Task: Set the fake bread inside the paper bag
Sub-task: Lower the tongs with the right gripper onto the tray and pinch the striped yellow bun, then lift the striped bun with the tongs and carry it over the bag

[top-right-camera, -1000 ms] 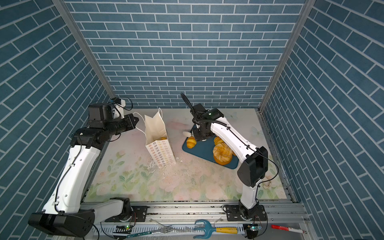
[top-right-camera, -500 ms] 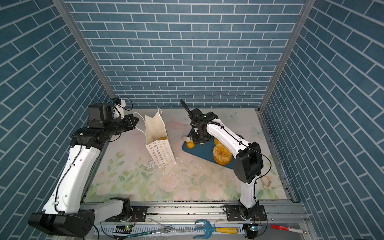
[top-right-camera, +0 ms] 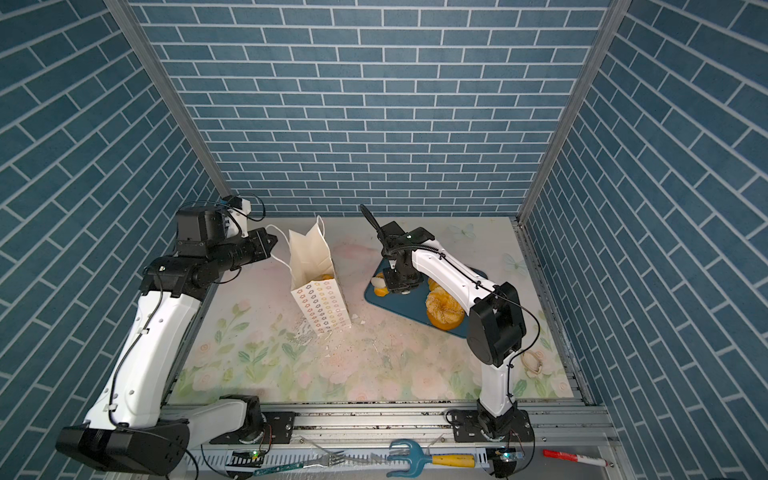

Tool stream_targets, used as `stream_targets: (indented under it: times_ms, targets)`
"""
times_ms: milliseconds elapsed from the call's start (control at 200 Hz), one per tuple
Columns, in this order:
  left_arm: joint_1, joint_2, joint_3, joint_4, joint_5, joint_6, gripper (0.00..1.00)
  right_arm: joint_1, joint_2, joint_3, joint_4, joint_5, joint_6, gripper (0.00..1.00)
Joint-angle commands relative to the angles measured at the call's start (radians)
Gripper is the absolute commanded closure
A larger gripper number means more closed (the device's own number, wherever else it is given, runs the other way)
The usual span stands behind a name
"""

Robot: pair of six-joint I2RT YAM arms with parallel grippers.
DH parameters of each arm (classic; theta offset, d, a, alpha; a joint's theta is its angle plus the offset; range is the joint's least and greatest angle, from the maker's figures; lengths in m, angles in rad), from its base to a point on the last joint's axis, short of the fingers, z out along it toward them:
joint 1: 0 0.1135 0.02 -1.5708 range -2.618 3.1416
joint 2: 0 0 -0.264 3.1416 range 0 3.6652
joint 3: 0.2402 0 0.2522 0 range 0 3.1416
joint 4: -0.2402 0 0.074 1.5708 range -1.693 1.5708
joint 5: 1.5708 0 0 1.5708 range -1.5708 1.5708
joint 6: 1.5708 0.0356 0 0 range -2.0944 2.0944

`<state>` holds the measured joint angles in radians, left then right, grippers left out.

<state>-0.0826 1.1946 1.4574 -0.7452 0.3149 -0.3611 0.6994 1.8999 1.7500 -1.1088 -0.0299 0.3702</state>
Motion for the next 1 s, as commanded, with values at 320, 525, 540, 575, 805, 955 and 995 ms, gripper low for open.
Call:
stream_targets:
  times_ms: [320,525,540,575,805,955,995]
  targets:
    - [0.004,-0.033,-0.023,-0.005,-0.011,0.01,1.0,-0.001,-0.204,0.103,-0.075,0.162,-0.005,0.72]
    - [0.004,-0.035,-0.027,-0.003,-0.011,0.007,1.0,0.0,-0.31,0.236,-0.03,0.206,-0.069,0.72]
    - [0.004,-0.036,-0.027,-0.002,-0.011,0.007,1.0,0.002,-0.316,0.246,-0.022,0.202,-0.075,0.72]
    - [0.004,-0.038,-0.029,0.001,-0.011,0.006,1.0,0.006,-0.332,0.268,-0.001,0.188,-0.091,0.72]
    - [0.004,-0.042,-0.032,0.004,-0.013,-0.001,1.0,0.114,-0.356,0.425,0.105,0.168,-0.25,0.72]
    - [0.004,-0.045,-0.031,0.0,-0.014,-0.004,1.0,0.218,-0.315,0.513,0.143,0.141,-0.343,0.72]
    - [0.004,-0.046,-0.032,-0.001,-0.016,-0.002,1.0,0.246,-0.306,0.523,0.151,0.14,-0.362,0.72]
